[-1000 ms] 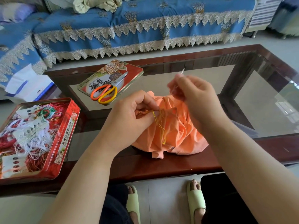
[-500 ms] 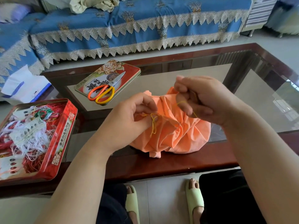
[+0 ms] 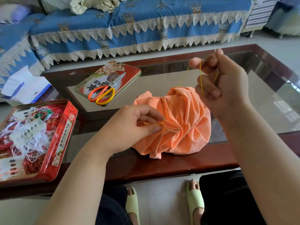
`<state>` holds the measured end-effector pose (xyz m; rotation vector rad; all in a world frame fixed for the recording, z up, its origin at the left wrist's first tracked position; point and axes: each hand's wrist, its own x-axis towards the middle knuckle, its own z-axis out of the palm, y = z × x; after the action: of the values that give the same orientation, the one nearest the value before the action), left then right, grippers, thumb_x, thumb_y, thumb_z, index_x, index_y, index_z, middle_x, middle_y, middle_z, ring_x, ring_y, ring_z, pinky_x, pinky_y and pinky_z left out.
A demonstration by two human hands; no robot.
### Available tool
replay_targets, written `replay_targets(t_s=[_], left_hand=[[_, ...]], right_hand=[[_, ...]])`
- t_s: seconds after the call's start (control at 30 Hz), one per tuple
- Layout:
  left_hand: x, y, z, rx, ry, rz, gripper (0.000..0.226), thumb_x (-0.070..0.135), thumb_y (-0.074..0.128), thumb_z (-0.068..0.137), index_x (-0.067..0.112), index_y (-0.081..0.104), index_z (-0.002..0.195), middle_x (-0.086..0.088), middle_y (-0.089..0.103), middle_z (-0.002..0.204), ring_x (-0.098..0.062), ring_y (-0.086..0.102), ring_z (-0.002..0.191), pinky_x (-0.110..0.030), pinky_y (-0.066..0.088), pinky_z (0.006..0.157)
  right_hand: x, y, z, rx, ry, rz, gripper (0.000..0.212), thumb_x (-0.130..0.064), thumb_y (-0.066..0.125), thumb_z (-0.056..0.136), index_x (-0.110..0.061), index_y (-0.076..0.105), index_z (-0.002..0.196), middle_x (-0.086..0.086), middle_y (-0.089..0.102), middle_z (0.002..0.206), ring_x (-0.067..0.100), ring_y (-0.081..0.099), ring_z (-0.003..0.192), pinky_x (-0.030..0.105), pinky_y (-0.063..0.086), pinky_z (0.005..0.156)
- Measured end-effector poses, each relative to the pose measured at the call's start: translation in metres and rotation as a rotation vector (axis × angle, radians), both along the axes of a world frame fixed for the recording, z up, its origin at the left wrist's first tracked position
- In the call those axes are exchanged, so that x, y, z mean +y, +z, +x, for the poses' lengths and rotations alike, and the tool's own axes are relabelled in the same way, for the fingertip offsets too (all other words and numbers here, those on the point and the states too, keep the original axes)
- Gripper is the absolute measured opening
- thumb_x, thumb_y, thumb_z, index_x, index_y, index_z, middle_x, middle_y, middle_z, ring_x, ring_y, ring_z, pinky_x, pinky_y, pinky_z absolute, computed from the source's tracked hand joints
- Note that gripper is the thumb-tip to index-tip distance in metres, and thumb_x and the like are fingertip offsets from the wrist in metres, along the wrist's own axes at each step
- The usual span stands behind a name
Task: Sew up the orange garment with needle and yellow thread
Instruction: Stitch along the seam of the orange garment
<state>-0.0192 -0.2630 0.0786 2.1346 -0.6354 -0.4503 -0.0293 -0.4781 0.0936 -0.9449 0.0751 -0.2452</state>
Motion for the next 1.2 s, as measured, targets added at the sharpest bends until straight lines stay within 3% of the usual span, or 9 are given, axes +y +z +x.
replay_targets(t_s=[0.2, 0.43, 0.77, 0.93, 1.07, 1.2], left_hand=[[0.001, 0.001, 0.000, 0.024, -0.007, 0.025, 0.021, 0.025, 0.075, 0.080, 0.038, 0.069, 0.095, 0.019, 0.074, 0.086, 0.004, 0.067, 0.090, -0.028, 0.049, 0.092], [0.002, 0.003, -0.001, 0.038, -0.010, 0.072, 0.017, 0.028, 0.075, 0.079, 0.041, 0.070, 0.090, 0.023, 0.073, 0.087, 0.008, 0.064, 0.090, -0.018, 0.045, 0.082], [0.007, 0.007, 0.000, 0.077, -0.033, -0.014, 0.022, 0.045, 0.068, 0.064, 0.038, 0.073, 0.085, 0.017, 0.074, 0.087, 0.001, 0.068, 0.090, -0.029, 0.051, 0.085], [0.007, 0.004, 0.001, 0.057, -0.005, -0.087, 0.027, 0.053, 0.064, 0.066, 0.035, 0.076, 0.082, 0.017, 0.073, 0.086, -0.002, 0.066, 0.088, -0.025, 0.051, 0.077], [0.007, 0.002, 0.003, 0.037, 0.004, -0.053, 0.024, 0.053, 0.065, 0.066, 0.039, 0.074, 0.083, 0.017, 0.072, 0.085, -0.005, 0.066, 0.089, -0.031, 0.054, 0.081], [0.006, 0.000, 0.005, 0.043, -0.005, 0.007, 0.022, 0.053, 0.065, 0.067, 0.038, 0.074, 0.081, 0.019, 0.071, 0.085, -0.001, 0.064, 0.088, -0.027, 0.052, 0.079]], right_hand=[[-0.006, -0.001, 0.001, -0.051, -0.131, 0.057, 0.037, -0.022, 0.029, 0.104, -0.019, 0.037, 0.069, 0.005, 0.070, 0.078, 0.008, 0.016, 0.029, 0.018, 0.018, 0.033], [-0.008, -0.001, -0.001, -0.104, -0.240, 0.079, 0.038, -0.022, 0.028, 0.105, -0.017, 0.038, 0.069, 0.006, 0.067, 0.073, 0.009, 0.016, 0.030, 0.020, 0.018, 0.035], [-0.012, -0.004, 0.000, -0.051, -0.385, 0.113, 0.038, -0.019, 0.028, 0.104, -0.017, 0.037, 0.067, 0.007, 0.069, 0.072, 0.009, 0.018, 0.031, 0.022, 0.022, 0.037], [-0.009, -0.006, 0.003, -0.029, -0.341, 0.039, 0.038, -0.020, 0.029, 0.104, -0.017, 0.037, 0.067, 0.011, 0.073, 0.084, 0.010, 0.016, 0.032, 0.022, 0.021, 0.038], [-0.008, -0.006, 0.002, -0.028, -0.361, 0.037, 0.038, -0.019, 0.029, 0.105, -0.017, 0.037, 0.067, 0.014, 0.073, 0.088, 0.009, 0.017, 0.030, 0.022, 0.021, 0.037], [-0.008, -0.006, 0.002, -0.032, -0.378, 0.053, 0.039, -0.019, 0.031, 0.104, -0.017, 0.038, 0.066, 0.013, 0.073, 0.086, 0.009, 0.018, 0.031, 0.021, 0.021, 0.037]])
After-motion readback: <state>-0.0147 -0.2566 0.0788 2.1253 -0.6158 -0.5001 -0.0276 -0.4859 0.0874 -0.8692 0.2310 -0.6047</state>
